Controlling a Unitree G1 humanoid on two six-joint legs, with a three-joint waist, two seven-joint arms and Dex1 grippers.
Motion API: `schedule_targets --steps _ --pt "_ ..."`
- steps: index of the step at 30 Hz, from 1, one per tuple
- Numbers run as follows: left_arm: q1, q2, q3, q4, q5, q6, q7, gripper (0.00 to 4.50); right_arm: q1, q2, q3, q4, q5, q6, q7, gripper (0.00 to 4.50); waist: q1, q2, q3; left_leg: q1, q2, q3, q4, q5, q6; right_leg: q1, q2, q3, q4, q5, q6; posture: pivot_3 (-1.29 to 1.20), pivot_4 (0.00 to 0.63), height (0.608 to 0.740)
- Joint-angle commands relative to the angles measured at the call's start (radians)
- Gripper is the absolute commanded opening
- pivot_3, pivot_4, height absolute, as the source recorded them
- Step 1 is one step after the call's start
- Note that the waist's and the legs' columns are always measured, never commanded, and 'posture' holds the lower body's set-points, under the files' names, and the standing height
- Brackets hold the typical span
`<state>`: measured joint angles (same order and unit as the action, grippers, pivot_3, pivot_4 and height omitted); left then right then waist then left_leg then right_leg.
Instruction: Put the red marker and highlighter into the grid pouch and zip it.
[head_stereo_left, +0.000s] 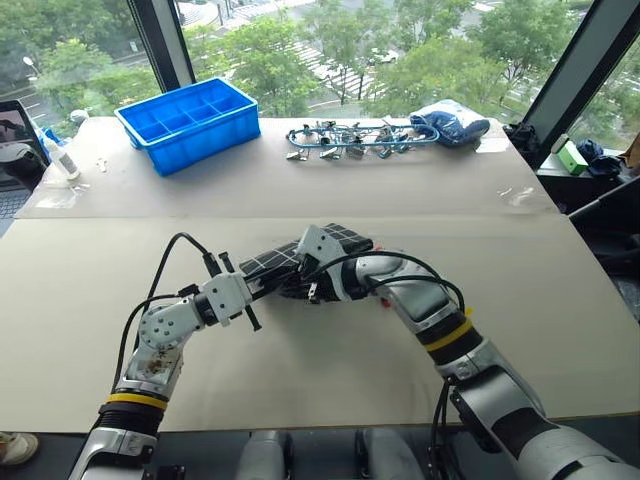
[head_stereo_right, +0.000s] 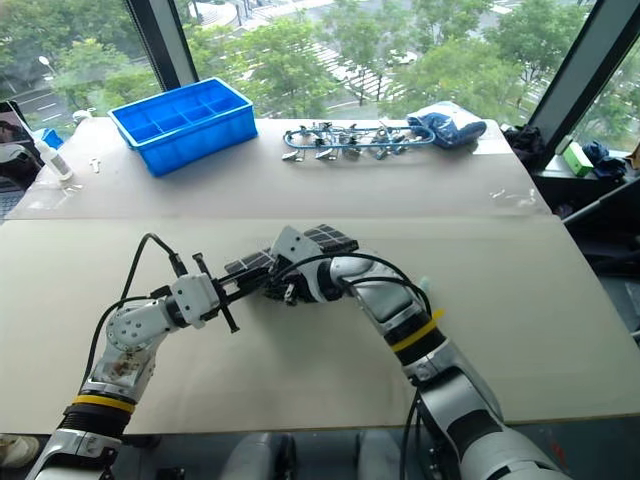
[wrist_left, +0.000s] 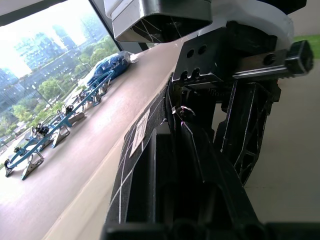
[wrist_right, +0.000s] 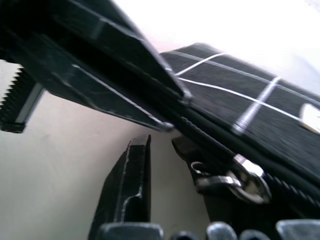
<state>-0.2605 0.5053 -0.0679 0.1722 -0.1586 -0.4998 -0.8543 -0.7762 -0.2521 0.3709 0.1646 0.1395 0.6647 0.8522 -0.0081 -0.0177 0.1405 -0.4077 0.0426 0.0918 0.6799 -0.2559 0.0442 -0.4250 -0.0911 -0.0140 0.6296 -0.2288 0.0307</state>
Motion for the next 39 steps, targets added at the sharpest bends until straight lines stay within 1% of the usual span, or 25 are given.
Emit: schedule_targets --steps 1,5,8,10,13,14,16,19,21,24,26,28,30,34,39 --pt "-0.001 -0.007 0.001 -0.022 -0.002 -0.021 0.007 0.00 -0.002 -0.036 -0.117 -0.106 0.101 0.106 0.030 2.94 -0.002 0.000 0.000 0.000 0.000 0.000 0.000 0.000 0.000 0.000 0.000 0.000 0.000 0.000 0.000 0.00 0.150 0.740" --pt "0.002 -0.013 -0.001 -0.024 0.002 -0.019 0.012 0.00 0.036 -0.130 -0.202 -0.224 0.187 0.159 0.081 2.94 -0.002 0.000 0.000 0.000 0.001 -0.001 0.000 0.000 0.000 0.000 0.000 0.000 0.000 0.000 0.000 0.00 0.150 0.740" --pt "0.001 -0.015 0.000 -0.023 0.003 -0.017 0.016 0.00 0.079 -0.187 -0.309 -0.329 0.306 0.211 0.123 2.94 -0.002 0.000 0.000 0.000 0.001 -0.001 0.000 0.000 0.000 0.000 0.000 0.000 0.000 0.000 0.000 0.00 0.150 0.740" --pt "0.001 -0.016 0.000 -0.022 0.004 -0.018 0.017 0.00 0.109 -0.212 -0.382 -0.376 0.374 0.239 0.121 2.94 -0.002 0.000 0.000 0.000 0.001 -0.004 0.000 0.000 0.001 0.000 0.001 0.000 0.000 0.000 0.000 0.00 0.150 0.740" --pt "-0.001 -0.019 0.000 -0.018 0.004 -0.018 0.019 0.00 0.149 -0.217 -0.502 -0.406 0.477 0.289 0.081 2.94 -0.001 0.000 0.000 0.001 0.001 -0.006 0.000 0.000 0.001 0.001 0.000 0.001 -0.001 0.000 0.000 0.00 0.150 0.740" --pt "-0.002 -0.019 0.000 -0.017 0.005 -0.018 0.020 0.00 0.170 -0.232 -0.515 -0.412 0.470 0.290 0.061 2.94 -0.001 0.000 0.000 0.001 0.001 -0.006 0.000 0.000 0.001 0.001 0.000 0.001 0.000 0.000 0.000 0.00 0.150 0.740" --pt "-0.001 -0.020 0.000 -0.019 0.006 -0.017 0.022 0.00 0.224 -0.291 -0.498 -0.416 0.394 0.274 0.001 2.94 0.000 0.000 0.000 0.001 0.001 -0.006 0.000 0.000 0.001 0.001 0.000 0.001 0.000 0.000 0.000 0.00 0.150 0.740" --pt "0.003 -0.019 0.002 -0.023 0.007 -0.018 0.023 0.00 0.262 -0.359 -0.469 -0.377 0.265 0.318 -0.171 2.94 0.004 0.000 0.000 0.001 0.000 -0.006 0.000 0.000 0.001 0.001 0.000 0.001 -0.001 0.000 0.000 0.00 0.150 0.740" --pt "0.006 -0.017 0.005 -0.023 0.007 -0.017 0.024 0.00 0.306 -0.394 -0.499 -0.380 0.218 0.392 -0.268 2.94 0.005 0.000 0.000 0.001 -0.001 -0.005 0.000 0.000 0.001 0.000 -0.001 0.002 0.000 0.000 0.000 0.00 0.150 0.740" --pt "0.010 -0.014 0.009 -0.024 0.007 -0.019 0.027 0.00 0.412 -0.445 -0.523 -0.508 0.190 0.478 -0.340 2.94 0.012 0.000 0.000 0.001 -0.001 -0.004 -0.001 0.000 0.001 0.000 0.000 0.001 -0.001 0.000 0.000 0.00 0.150 0.740" --pt "0.012 -0.011 0.013 -0.020 0.008 -0.021 0.028 0.00 0.463 -0.451 -0.548 -0.623 0.211 0.559 -0.365 2.94 0.013 0.000 0.000 0.000 0.000 -0.004 -0.001 0.000 0.001 0.000 0.000 0.002 -0.001 0.000 0.000 0.00 0.150 0.740" --pt "0.012 -0.010 0.016 -0.016 0.008 -0.022 0.029 0.00 0.477 -0.431 -0.581 -0.708 0.239 0.644 -0.385 2.94 0.006 0.000 0.000 0.001 0.000 -0.006 -0.001 -0.001 0.001 0.000 0.000 0.003 -0.001 0.000 0.000 0.00 0.150 0.740" --pt "0.010 -0.009 0.018 -0.010 0.008 -0.024 0.030 0.00 0.481 -0.436 -0.584 -0.765 0.254 0.694 -0.390 2.94 0.004 0.000 0.000 0.001 0.001 -0.006 0.000 -0.001 0.001 0.000 0.001 0.003 0.000 0.000 0.001 0.00 0.150 0.740" --pt "-0.002 -0.014 0.018 0.004 0.008 -0.026 0.033 0.00 0.454 -0.404 -0.605 -0.793 0.270 0.780 -0.417 2.94 0.005 0.000 0.000 0.002 0.001 -0.007 0.000 -0.001 0.001 0.002 0.001 0.002 -0.001 0.000 0.001 0.00 0.150 0.740" --pt "0.000 -0.023 0.014 0.005 0.009 -0.029 0.039 0.00 0.454 -0.395 -0.603 -0.782 0.252 0.798 -0.459 2.94 0.008 0.000 0.000 0.001 0.000 -0.007 0.000 -0.001 0.001 0.001 0.000 0.002 -0.001 0.000 0.001 0.00 0.150 0.740"
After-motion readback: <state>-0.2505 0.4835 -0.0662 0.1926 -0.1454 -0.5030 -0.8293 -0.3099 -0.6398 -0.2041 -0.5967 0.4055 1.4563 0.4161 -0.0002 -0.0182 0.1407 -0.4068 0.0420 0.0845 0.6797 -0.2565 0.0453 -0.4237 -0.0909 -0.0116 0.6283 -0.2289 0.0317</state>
